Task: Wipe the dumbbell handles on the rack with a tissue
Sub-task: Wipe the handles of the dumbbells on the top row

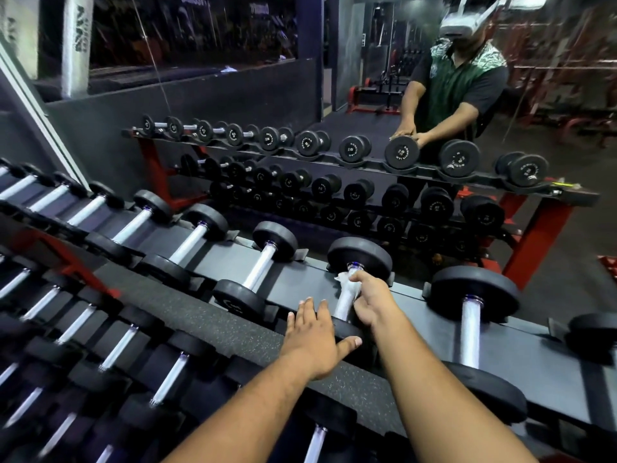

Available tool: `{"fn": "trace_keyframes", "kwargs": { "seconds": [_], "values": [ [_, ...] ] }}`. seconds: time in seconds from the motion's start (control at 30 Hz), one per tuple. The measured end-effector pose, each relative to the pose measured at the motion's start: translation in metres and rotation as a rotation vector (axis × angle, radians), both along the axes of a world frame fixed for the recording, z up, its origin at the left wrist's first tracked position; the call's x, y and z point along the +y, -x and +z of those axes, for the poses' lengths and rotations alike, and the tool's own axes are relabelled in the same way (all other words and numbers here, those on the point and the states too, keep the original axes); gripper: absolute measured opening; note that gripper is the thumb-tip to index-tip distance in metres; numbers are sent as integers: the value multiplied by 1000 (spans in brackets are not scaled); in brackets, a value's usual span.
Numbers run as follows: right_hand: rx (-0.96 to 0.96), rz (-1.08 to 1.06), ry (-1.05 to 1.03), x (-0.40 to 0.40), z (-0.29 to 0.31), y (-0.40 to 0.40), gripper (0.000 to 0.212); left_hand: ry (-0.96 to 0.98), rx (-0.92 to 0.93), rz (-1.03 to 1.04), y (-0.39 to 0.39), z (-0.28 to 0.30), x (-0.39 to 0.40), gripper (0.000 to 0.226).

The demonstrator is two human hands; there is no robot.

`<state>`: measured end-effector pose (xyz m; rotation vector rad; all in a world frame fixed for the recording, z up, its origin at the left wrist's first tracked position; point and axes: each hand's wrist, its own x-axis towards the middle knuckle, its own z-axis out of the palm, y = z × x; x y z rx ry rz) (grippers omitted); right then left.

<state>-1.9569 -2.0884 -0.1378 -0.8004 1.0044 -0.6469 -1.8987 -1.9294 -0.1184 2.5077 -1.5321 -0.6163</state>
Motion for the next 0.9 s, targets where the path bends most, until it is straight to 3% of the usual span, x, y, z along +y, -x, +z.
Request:
{"fn": "trace_keyframes", "kwargs": {
  "seconds": [0.2,0.33,0.4,0.6,0.8,0.9],
  "values": [
    [25,88,-66,20,12,16,19,20,28,6,0,-1,0,105],
    [-43,4,-95,7,11,4,40,13,17,-6,0,-1,0,105],
    [-20,11,-105,-1,5,-7,39,14,13,4,0,-2,0,106],
    [93,273,-41,17,3,27,26,23,34,2,-1,-2,0,104],
    [36,117,-24,15,10,7,24,10,37,9,1,2,1,105],
    [155,310,-28,30,9,20,24,24,42,10,0,-1,0,104]
  ]
}}
